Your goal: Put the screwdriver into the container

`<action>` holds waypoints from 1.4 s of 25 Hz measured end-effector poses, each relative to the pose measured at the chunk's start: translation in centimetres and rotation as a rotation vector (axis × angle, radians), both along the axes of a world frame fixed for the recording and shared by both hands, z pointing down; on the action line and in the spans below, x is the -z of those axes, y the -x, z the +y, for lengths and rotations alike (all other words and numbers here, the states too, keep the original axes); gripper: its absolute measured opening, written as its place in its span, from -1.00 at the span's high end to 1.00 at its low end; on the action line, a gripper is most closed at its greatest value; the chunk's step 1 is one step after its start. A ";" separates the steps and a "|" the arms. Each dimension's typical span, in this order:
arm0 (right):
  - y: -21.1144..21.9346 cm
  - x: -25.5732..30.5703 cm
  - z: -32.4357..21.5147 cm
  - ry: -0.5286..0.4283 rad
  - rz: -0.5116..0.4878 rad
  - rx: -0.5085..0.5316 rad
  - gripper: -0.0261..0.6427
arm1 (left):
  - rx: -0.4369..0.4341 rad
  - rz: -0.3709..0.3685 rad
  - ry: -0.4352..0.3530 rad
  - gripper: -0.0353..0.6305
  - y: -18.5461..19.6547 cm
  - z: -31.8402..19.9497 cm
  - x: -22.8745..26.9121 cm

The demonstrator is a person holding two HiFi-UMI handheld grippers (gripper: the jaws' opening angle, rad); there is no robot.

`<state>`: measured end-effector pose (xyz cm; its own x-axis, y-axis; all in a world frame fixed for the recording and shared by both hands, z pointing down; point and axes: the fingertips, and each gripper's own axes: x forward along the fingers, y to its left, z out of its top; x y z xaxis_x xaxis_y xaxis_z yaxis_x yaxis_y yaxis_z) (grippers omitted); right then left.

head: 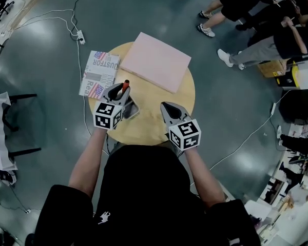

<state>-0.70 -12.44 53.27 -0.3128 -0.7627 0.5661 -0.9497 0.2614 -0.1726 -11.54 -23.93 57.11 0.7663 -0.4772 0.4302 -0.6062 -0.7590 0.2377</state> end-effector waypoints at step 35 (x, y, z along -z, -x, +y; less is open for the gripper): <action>-2.3 -0.7 1.1 0.033 0.001 -0.085 0.91 | -0.017 -0.284 0.036 0.59 -1.0 0.6 -6.3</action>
<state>1.63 -11.35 54.02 -0.2470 -0.7675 0.5915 -0.9684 0.1738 -0.1789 -10.52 -23.29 63.40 0.6207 -0.4456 0.6451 -0.6395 -0.7638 0.0877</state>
